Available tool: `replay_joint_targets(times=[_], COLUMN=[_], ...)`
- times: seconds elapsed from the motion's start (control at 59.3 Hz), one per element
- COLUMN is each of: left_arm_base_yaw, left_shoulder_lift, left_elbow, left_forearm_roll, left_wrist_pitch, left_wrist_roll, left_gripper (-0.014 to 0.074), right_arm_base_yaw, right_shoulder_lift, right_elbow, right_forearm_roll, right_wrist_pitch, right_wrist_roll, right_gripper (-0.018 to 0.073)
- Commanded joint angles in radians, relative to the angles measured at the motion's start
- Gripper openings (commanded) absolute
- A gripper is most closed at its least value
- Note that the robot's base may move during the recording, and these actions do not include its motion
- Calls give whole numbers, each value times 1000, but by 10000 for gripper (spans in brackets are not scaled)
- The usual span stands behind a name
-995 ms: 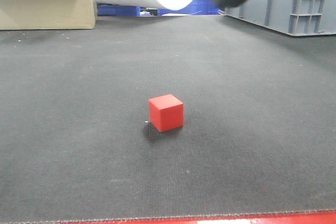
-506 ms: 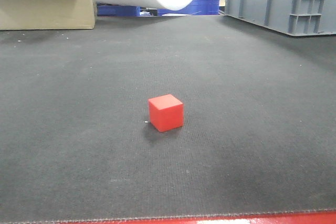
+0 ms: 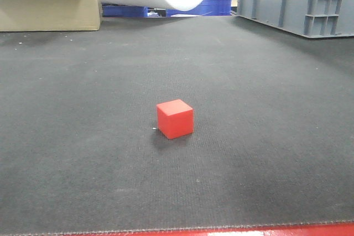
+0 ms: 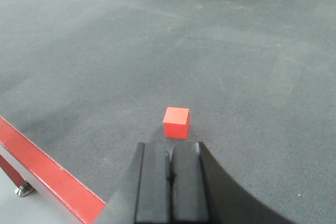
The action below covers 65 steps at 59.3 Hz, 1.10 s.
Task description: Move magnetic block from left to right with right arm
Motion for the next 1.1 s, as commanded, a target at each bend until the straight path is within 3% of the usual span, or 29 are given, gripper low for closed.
replay_joint_targets(times=[0.0,0.135,0.422,0.624,0.827,1.08], left_arm_base_yaw=[-6,-6,-6,-6,-6,-6], left_shoulder_lift=[-10,-10,-10,-10,-10,-10], left_elbow=[10,10,10,10,10,10], left_forearm_roll=[0,0,0,0,0,0], left_wrist_pitch=[-90,-90,-90,-90,-90,-90], left_wrist_roll=[-4,-4,-4,-4,-4,-4], left_gripper=[-116,-116,-116,-116,-116,-116], right_arm_base_yaw=[-7,-53,-423,-614,-677,-677], right_shoulder_lift=[3,-20,-219,-351,-431,-431], right_elbow=[-26,-5,204,385,528,525], right_forearm_roll=[-6,-36,-38,-38,-38,-37], right_wrist_pitch=[-100,-119,-329,-480,-589,-529], right_wrist_roll=[0,-1,-1,-1,-1,-1], right_gripper=[58,58,58,58,58,58])
